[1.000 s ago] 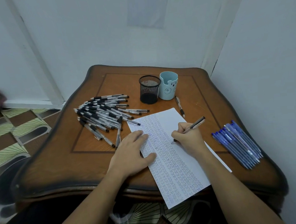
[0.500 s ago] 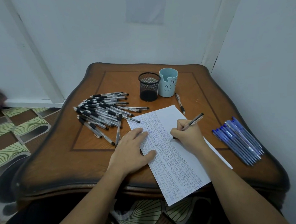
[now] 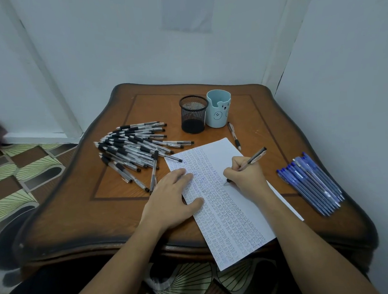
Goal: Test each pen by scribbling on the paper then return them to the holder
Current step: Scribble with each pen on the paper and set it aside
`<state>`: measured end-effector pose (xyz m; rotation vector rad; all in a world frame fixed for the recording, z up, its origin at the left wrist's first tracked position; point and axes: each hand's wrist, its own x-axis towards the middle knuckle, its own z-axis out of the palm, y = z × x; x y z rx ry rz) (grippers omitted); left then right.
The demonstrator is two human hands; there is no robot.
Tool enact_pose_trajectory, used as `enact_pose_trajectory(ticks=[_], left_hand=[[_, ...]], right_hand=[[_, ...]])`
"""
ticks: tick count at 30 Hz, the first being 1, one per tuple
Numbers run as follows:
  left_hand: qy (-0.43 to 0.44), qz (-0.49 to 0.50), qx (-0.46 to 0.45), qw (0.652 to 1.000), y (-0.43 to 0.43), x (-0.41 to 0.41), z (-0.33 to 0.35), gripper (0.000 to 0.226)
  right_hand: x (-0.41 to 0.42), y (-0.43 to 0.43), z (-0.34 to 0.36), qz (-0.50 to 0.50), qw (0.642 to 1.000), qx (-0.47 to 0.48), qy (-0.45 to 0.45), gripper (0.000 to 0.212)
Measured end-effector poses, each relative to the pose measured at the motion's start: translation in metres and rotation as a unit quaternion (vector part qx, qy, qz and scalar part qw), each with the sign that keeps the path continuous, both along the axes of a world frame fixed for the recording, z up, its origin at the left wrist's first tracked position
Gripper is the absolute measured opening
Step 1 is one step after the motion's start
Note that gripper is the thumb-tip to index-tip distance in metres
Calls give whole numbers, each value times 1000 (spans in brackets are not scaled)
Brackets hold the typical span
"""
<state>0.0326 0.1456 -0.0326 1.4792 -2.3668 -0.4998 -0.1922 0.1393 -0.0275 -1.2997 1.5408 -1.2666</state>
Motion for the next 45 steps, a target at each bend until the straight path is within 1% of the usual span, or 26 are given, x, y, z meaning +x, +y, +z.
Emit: enact_pose_trajectory(ticks=[5, 10, 13, 17, 21, 24, 28, 30, 34, 38, 40, 43, 45], left_hand=[[2, -2, -1, 1000, 0, 0, 0, 93], [2, -1, -3, 1000, 0, 0, 1, 93], [6, -2, -4, 1000, 1, 0, 0, 93], [5, -2, -4, 1000, 0, -1, 0, 93], [7, -1, -4, 1000, 0, 0, 0, 92], [3, -4, -4, 1000, 1, -1, 1, 92], [6, -1, -6, 1000, 0, 0, 1, 92], [6, -3, -6, 1000, 1, 0, 0, 91], [6, -5, -8, 1000, 1, 0, 0, 83], [4, -4, -1, 1000, 1, 1, 1, 90], [7, -5, 0, 1000, 1, 0, 1, 90], [5, -6, 2, 1000, 1, 0, 1, 91], [7, -6, 3, 1000, 1, 1, 2, 91]], right_hand=[[-1, 1, 2, -12, 1000, -10, 22, 48], [1, 2, 3, 5, 1000, -11, 3, 46], [1, 1, 3, 5, 1000, -9, 5, 47], [0, 0, 2, -32, 999, -19, 14, 47], [1, 1, 1, -19, 999, -19, 18, 49], [-2, -2, -1, -29, 1000, -7, -1, 48], [-2, -2, -1, -29, 999, -7, 21, 47], [-5, -5, 0, -58, 998, -3, -15, 43], [-10, -9, 8, -77, 987, 24, -137, 41], [-10, -7, 20, -70, 970, 44, -227, 48], [-11, -9, 23, -65, 971, 63, -223, 49], [-8, -10, 26, -66, 978, 81, -181, 39], [-5, -10, 28, -71, 978, 90, -172, 35]])
